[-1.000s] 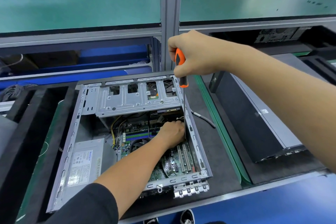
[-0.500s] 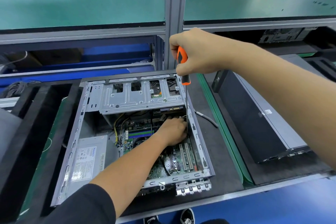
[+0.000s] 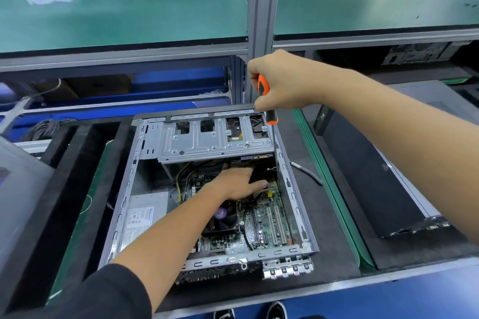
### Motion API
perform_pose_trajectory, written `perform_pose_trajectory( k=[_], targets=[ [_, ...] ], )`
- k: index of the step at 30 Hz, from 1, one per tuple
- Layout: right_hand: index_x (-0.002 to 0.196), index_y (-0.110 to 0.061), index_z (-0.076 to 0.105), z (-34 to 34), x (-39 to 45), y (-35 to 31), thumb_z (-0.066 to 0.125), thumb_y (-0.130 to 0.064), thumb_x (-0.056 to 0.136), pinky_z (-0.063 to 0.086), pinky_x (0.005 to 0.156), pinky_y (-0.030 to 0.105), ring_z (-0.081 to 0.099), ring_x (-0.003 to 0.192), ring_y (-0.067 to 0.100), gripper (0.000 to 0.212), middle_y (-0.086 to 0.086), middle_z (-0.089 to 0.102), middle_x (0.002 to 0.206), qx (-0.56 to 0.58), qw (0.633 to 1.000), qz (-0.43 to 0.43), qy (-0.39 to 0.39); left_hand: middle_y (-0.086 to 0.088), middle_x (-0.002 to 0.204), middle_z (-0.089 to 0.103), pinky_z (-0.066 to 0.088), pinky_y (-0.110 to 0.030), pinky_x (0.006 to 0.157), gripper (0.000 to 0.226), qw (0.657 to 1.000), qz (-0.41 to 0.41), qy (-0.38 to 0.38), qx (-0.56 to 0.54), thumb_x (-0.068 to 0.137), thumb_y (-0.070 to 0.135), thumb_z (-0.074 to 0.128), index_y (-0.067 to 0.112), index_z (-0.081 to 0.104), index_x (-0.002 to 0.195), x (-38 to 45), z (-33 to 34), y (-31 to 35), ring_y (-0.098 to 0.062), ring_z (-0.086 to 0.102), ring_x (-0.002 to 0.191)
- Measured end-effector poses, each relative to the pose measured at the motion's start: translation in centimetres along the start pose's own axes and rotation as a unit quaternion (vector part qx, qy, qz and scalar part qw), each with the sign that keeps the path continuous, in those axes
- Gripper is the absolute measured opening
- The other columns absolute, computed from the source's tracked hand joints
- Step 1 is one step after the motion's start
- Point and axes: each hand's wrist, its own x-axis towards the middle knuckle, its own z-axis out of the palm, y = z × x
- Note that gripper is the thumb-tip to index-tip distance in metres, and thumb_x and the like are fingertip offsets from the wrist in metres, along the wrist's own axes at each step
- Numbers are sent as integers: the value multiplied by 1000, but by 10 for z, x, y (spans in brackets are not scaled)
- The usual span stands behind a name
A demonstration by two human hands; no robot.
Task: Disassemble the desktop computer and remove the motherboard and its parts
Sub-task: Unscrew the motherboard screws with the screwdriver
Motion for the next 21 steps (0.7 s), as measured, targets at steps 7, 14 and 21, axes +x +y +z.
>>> perform_pose_trajectory(
  k=[7, 14, 21],
  targets=[
    [84, -14, 54, 11, 3, 2, 67, -23, 74, 38, 53, 28, 49, 69, 10, 19, -6, 54, 74, -1, 1000, 6, -4, -11, 94, 61, 39, -31, 69, 55, 997, -55, 50, 6, 97, 59, 29, 14, 45, 71, 6, 1, -15, -23, 50, 77],
    [83, -16, 53, 11, 0, 5, 71, -26, 75, 36, 51, 28, 54, 72, 17, 22, -3, 56, 74, 4, 1000, 17, 1, -10, 111, 62, 41, -33, 75, 66, 996, -86, -11, 36, 95, 66, 23, 11, 59, 96, 13, 5, -14, -25, 54, 90],
    [80, -17, 51, 9, -3, 1, 69, -24, 73, 33, 49, 27, 51, 68, 12, 21, -4, 55, 73, 8, 1000, 17, 10, -4, 98, 55, 38, -32, 73, 71, 995, -87, -41, 9, 91, 72, 20, 12, 58, 85, 16, 6, -11, -21, 51, 84]
  ],
)
